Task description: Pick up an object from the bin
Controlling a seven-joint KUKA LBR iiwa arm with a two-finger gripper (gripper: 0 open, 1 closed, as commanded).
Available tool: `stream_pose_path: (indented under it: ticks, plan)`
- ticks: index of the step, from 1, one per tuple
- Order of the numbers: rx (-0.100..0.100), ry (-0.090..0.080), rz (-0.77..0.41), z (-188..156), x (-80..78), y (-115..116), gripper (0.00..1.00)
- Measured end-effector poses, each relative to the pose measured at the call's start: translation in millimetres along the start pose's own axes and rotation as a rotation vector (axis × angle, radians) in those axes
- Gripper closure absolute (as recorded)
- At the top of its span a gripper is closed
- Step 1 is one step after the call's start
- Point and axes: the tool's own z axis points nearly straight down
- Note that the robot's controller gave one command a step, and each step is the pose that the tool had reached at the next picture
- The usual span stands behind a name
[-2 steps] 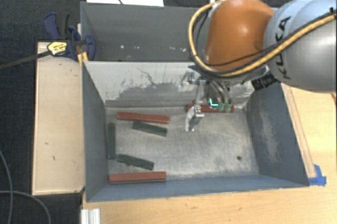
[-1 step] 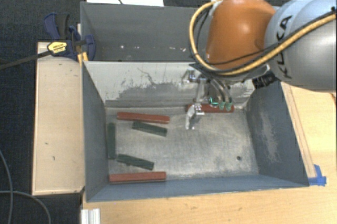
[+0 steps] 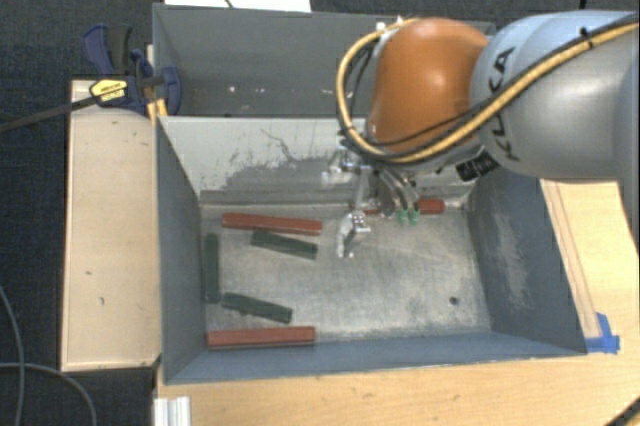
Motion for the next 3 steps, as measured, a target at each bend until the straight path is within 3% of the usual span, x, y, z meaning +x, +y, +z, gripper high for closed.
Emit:
stream_pose_path:
  ticks: [1, 2, 3]
  plan:
    - [0.0, 0.005, 0.036, 68, 5.7, 1, 0.0]
    - [0.0, 0.007, 0.049, 110, -6.5, 29, 1.0]
    - [0.0, 0.007, 0.05, 110, -6.5, 29, 1.0]
